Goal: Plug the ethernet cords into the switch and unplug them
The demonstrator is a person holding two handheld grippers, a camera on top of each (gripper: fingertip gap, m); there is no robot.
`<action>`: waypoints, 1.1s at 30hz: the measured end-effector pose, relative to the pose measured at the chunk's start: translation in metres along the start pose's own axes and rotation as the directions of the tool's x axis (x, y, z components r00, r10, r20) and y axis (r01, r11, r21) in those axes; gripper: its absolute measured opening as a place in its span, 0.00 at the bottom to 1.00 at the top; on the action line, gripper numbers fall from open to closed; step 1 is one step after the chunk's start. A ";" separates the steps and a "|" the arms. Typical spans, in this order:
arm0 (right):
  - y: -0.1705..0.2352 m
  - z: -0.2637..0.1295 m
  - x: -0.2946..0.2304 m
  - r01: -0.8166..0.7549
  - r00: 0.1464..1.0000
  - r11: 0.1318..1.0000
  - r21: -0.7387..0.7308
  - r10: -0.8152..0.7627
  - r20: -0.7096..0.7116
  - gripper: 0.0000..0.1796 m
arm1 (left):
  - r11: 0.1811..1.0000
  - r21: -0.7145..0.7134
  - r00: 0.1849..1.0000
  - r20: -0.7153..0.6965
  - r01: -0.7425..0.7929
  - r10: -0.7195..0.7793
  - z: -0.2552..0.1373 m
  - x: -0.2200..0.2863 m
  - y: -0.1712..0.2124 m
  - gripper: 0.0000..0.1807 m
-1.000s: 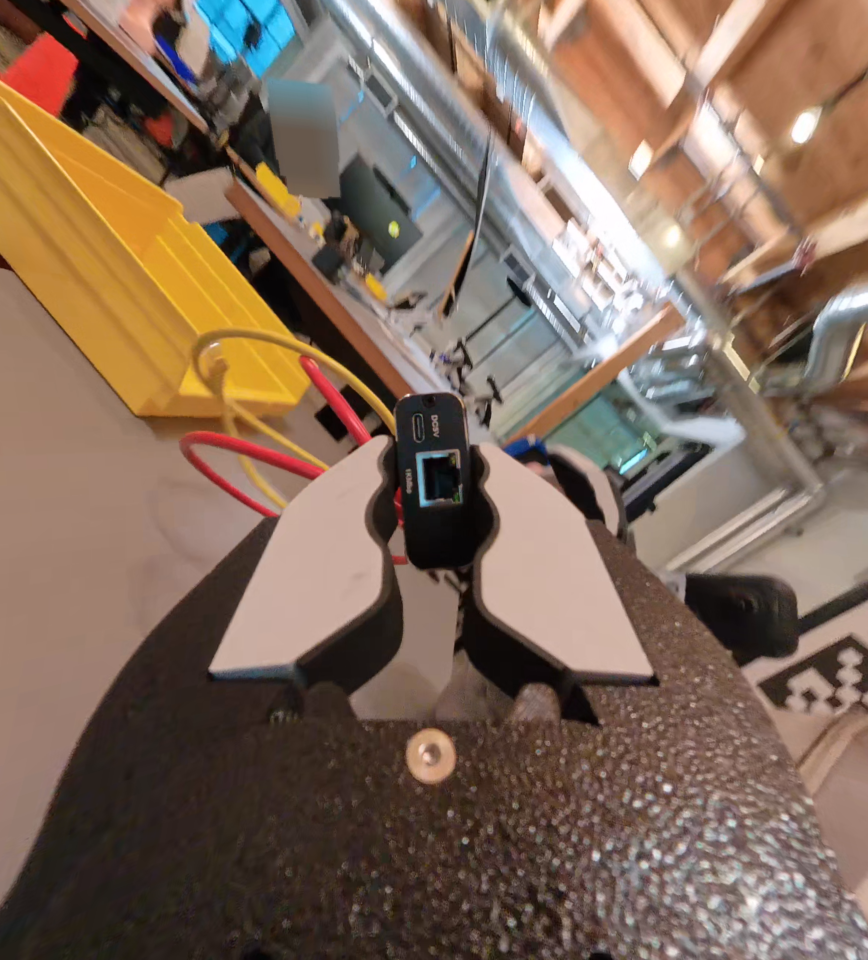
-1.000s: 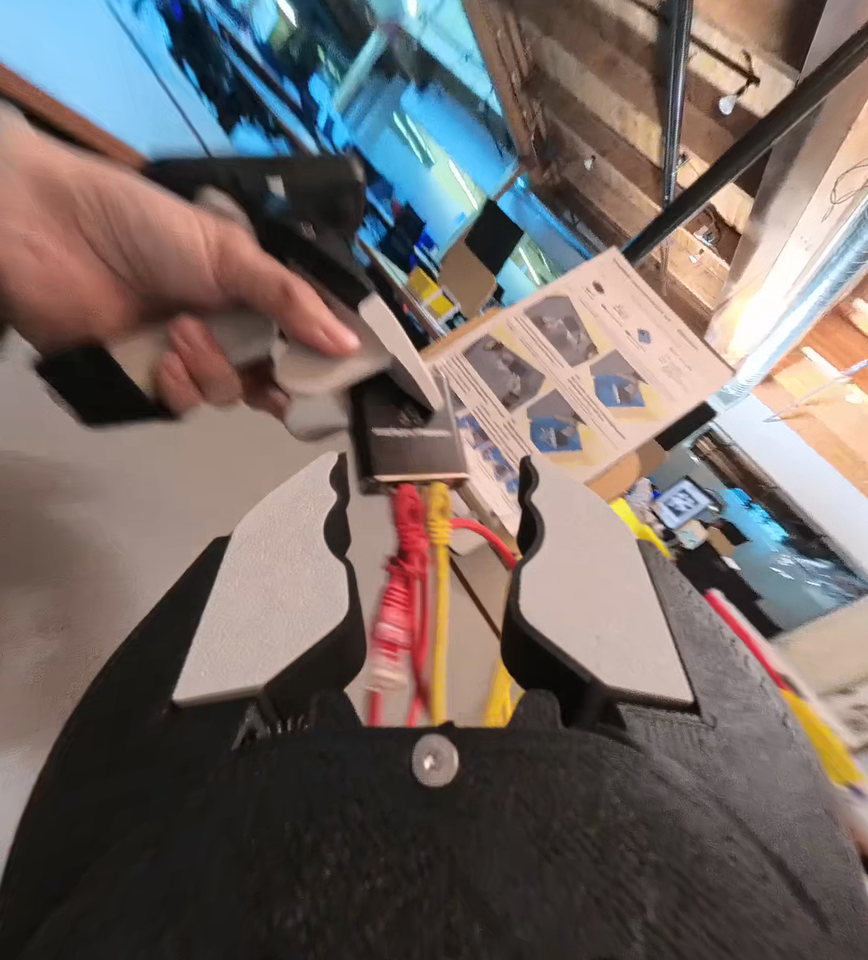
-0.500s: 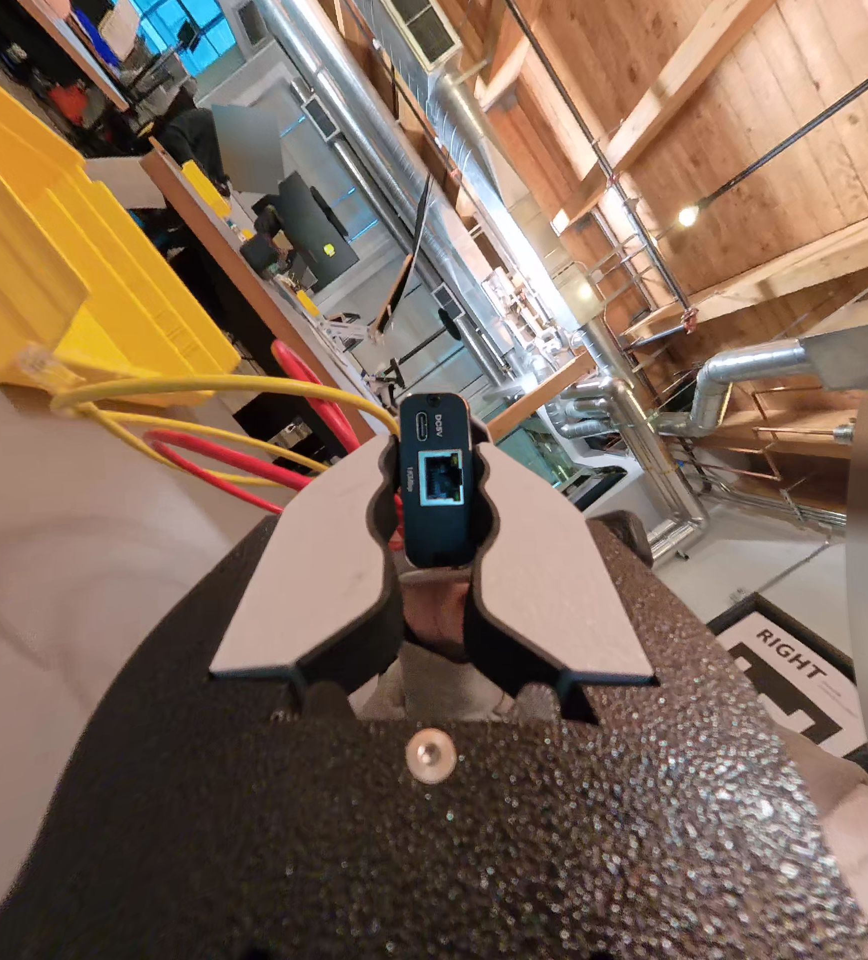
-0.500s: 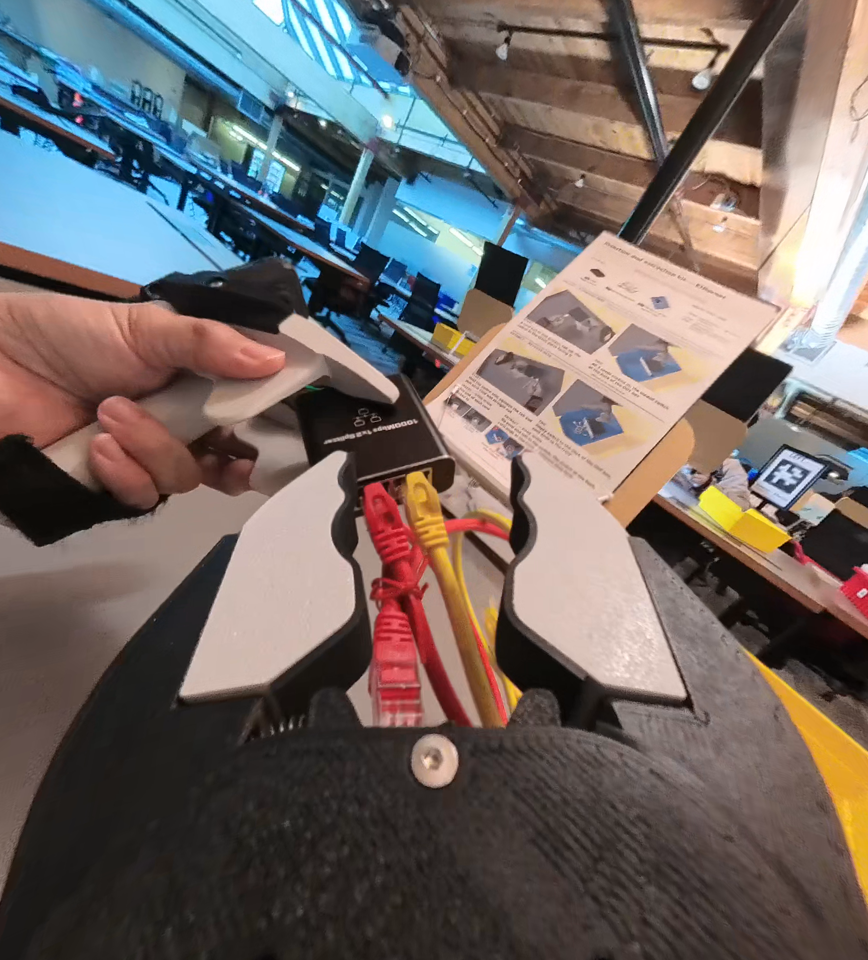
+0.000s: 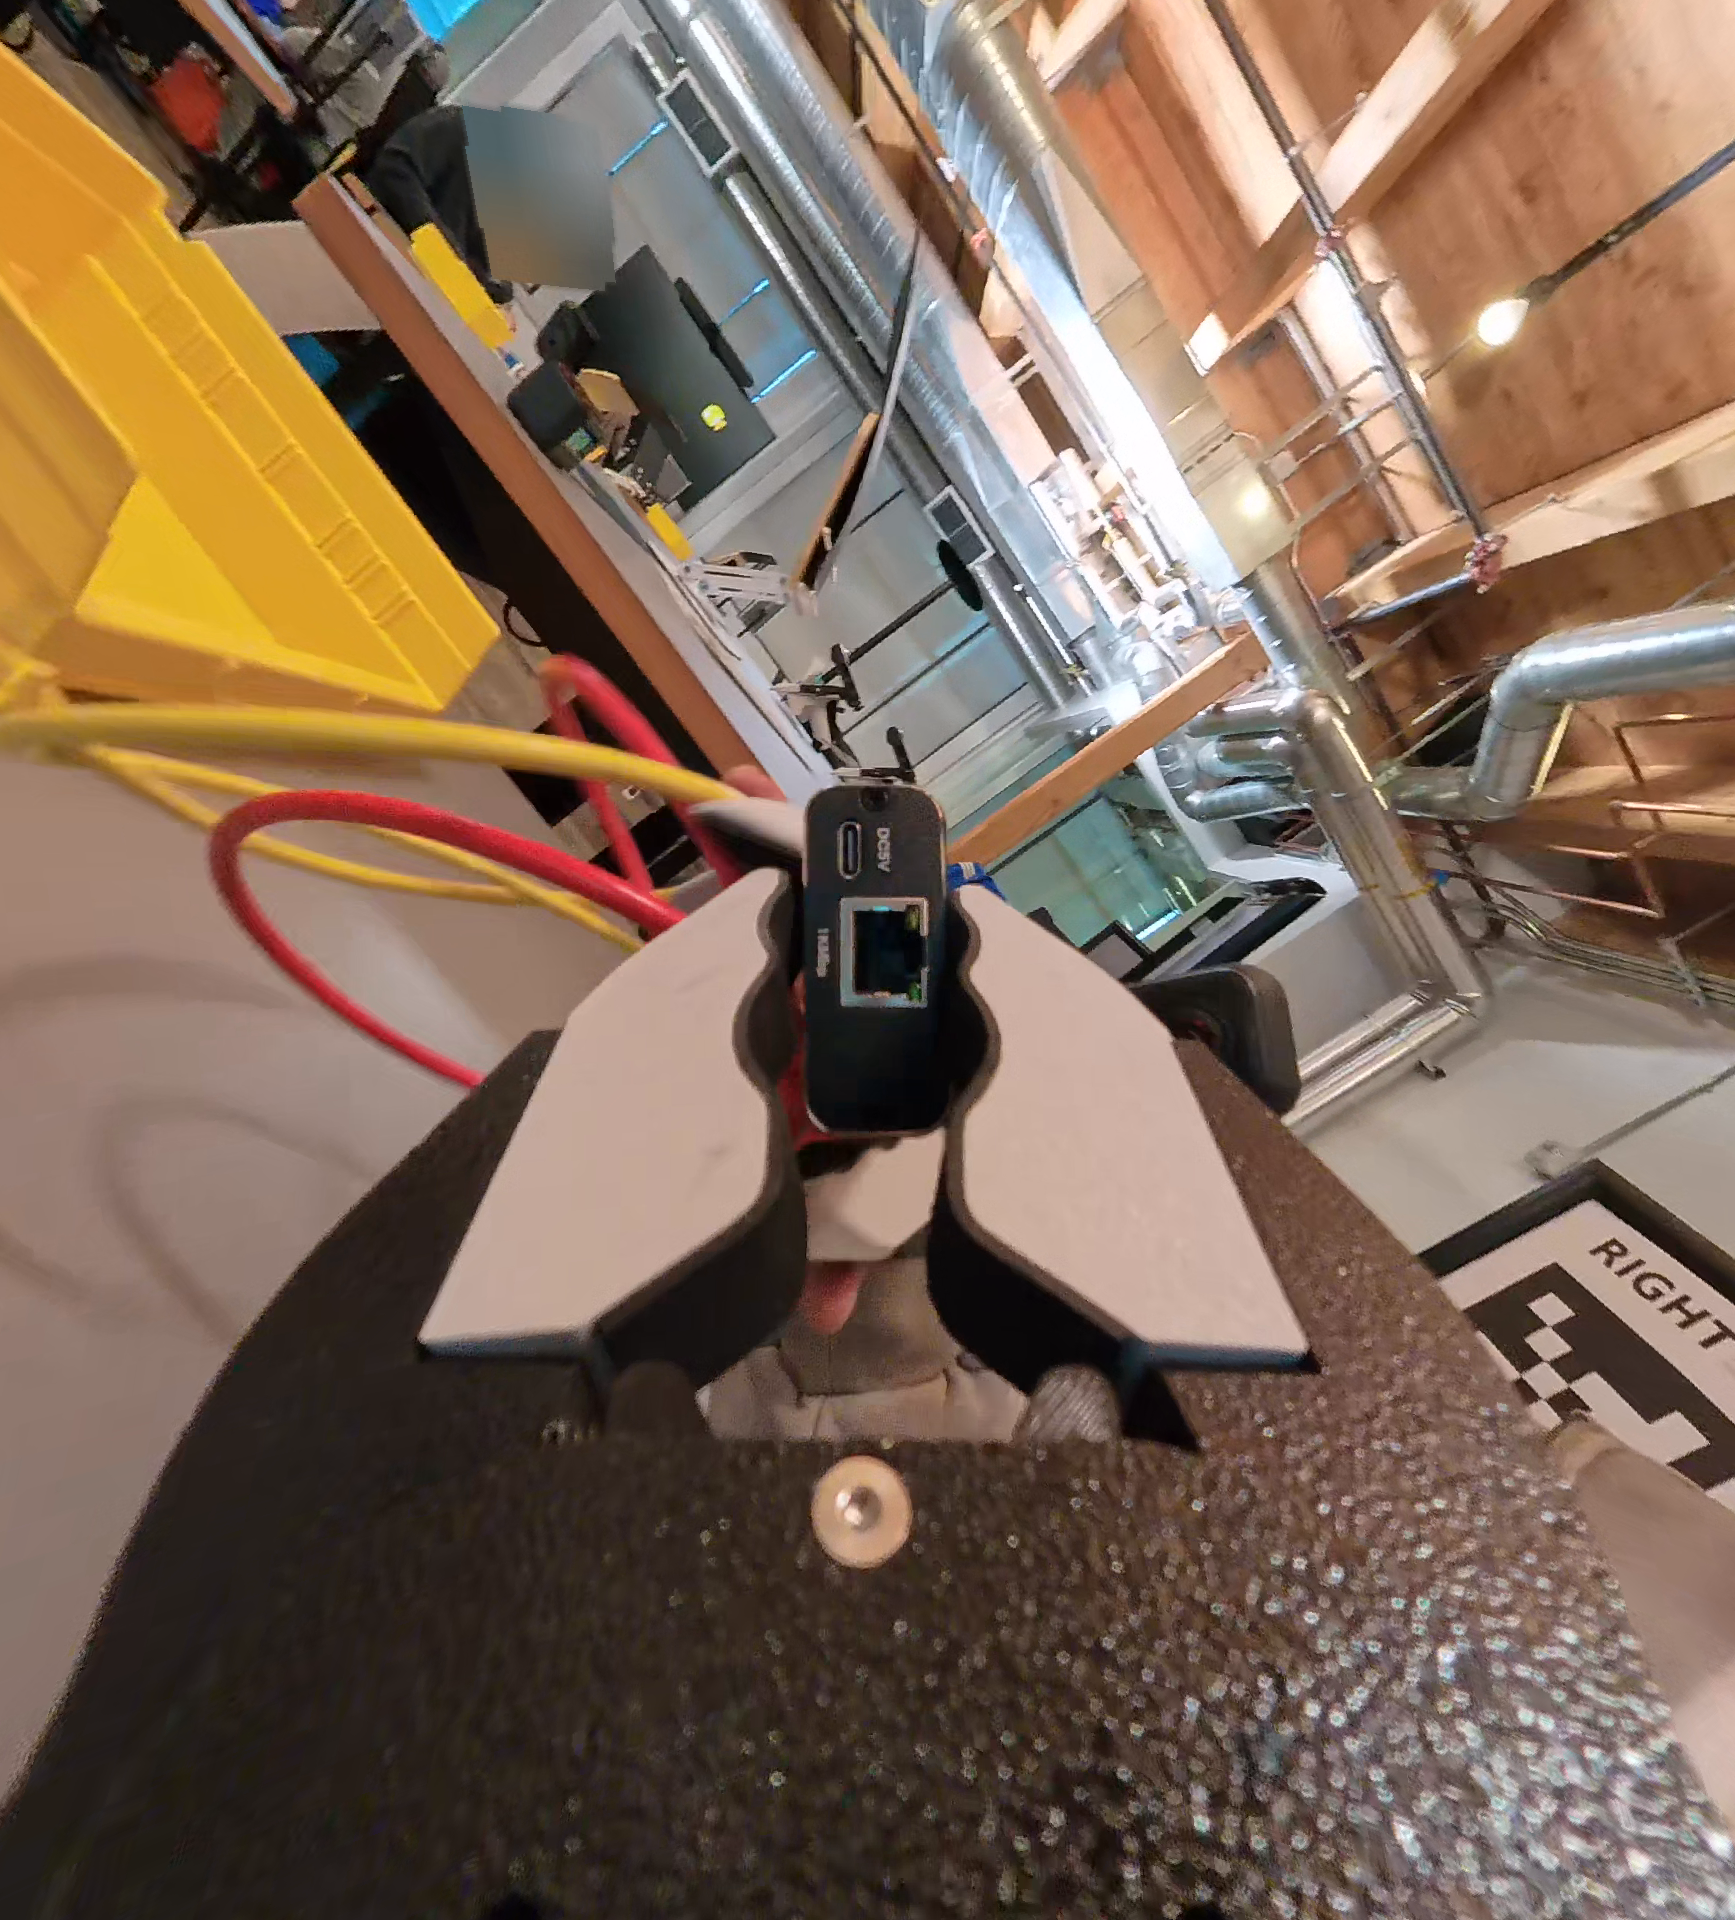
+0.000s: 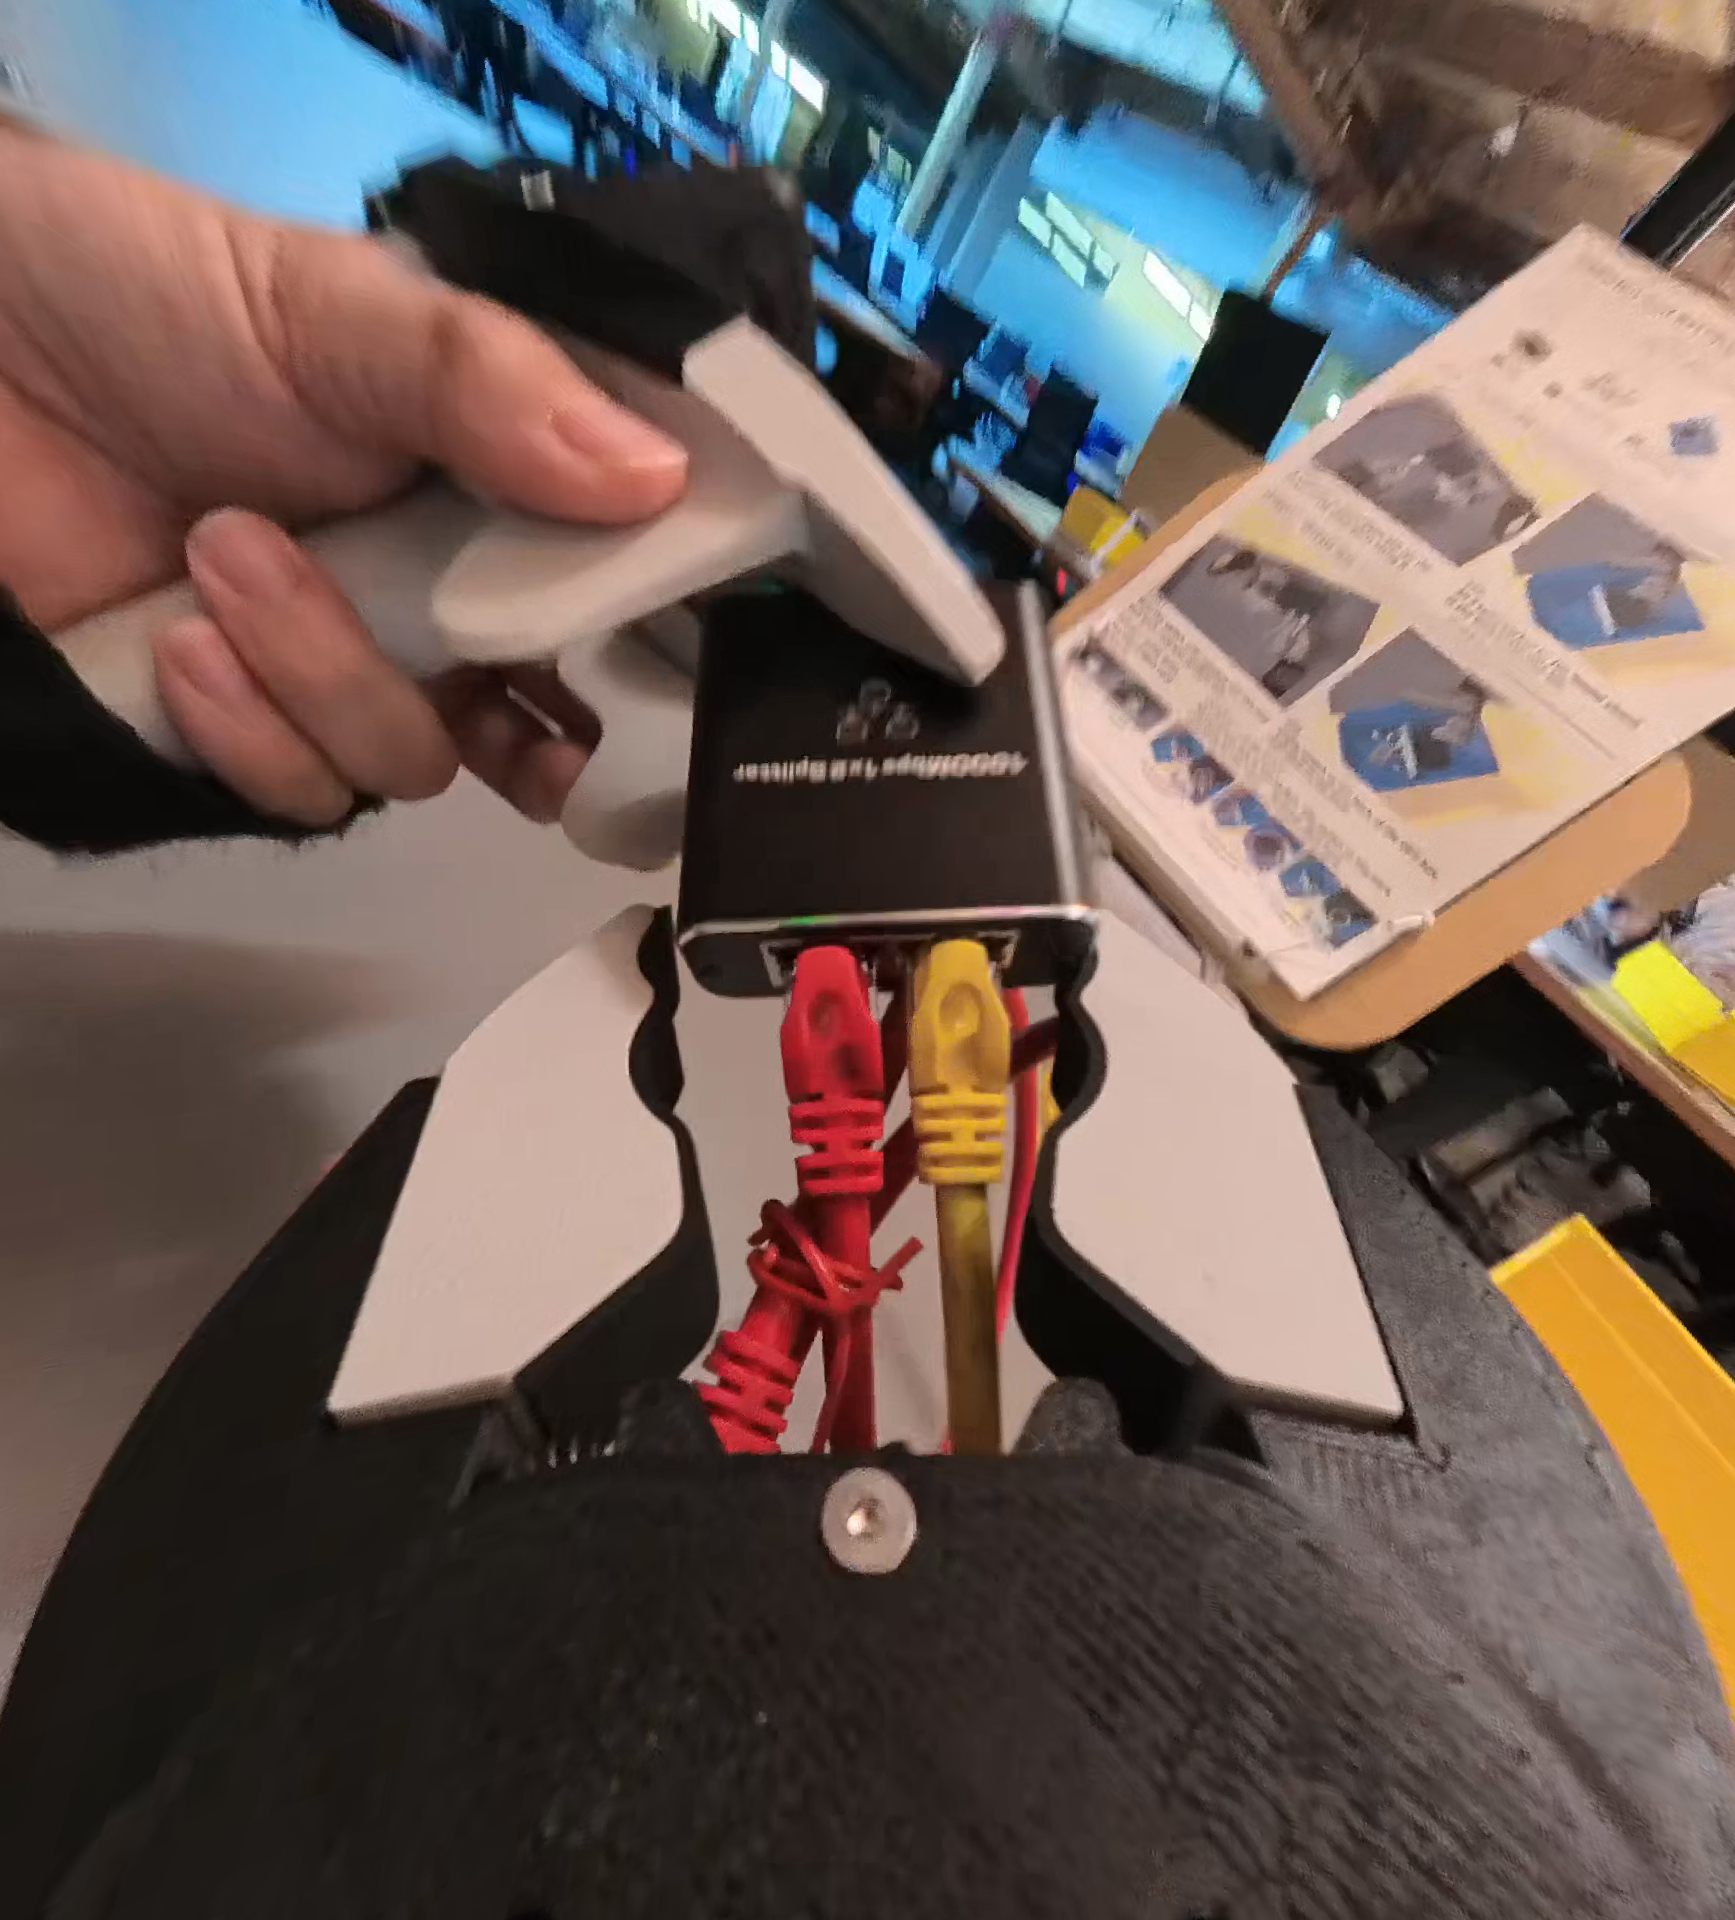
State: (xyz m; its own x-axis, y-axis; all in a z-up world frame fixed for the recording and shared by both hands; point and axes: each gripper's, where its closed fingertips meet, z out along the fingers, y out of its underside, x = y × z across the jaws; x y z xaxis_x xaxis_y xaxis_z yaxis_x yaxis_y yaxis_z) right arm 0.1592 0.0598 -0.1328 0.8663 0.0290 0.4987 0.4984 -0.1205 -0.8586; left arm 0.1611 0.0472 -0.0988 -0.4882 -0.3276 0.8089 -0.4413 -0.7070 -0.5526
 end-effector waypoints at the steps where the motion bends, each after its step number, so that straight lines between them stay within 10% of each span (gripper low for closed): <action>1: -0.013 -0.006 0.004 0.000 1.000 0.996 0.092 0.001 -0.020 0.38 | 1.000 0.000 1.000 0.006 0.007 -0.007 -0.001 -0.001 0.000 0.13; 4: -0.043 -0.025 0.012 0.032 0.997 0.964 0.265 -0.013 -0.076 0.37 | 0.998 0.014 0.998 -0.032 0.059 -0.058 -0.004 0.001 0.001 0.13; 16: -0.015 -0.004 -0.015 0.045 0.996 0.991 0.130 -0.054 0.065 0.54 | 0.998 -0.025 0.998 -0.023 0.059 -0.059 -0.001 -0.001 0.025 0.13; 33: -0.013 0.000 -0.019 -0.042 0.995 0.972 0.231 0.021 0.094 0.42 | 0.990 0.010 0.990 0.017 0.138 -0.138 0.001 -0.003 0.027 0.14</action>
State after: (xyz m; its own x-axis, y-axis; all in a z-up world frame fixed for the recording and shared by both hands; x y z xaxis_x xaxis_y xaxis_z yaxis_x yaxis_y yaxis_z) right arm 0.1359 0.0609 -0.1308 0.8759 0.1195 0.4675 0.4560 0.1114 -0.8830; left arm 0.1512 0.0280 -0.1161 -0.4096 -0.2378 0.8807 -0.4970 -0.7514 -0.4340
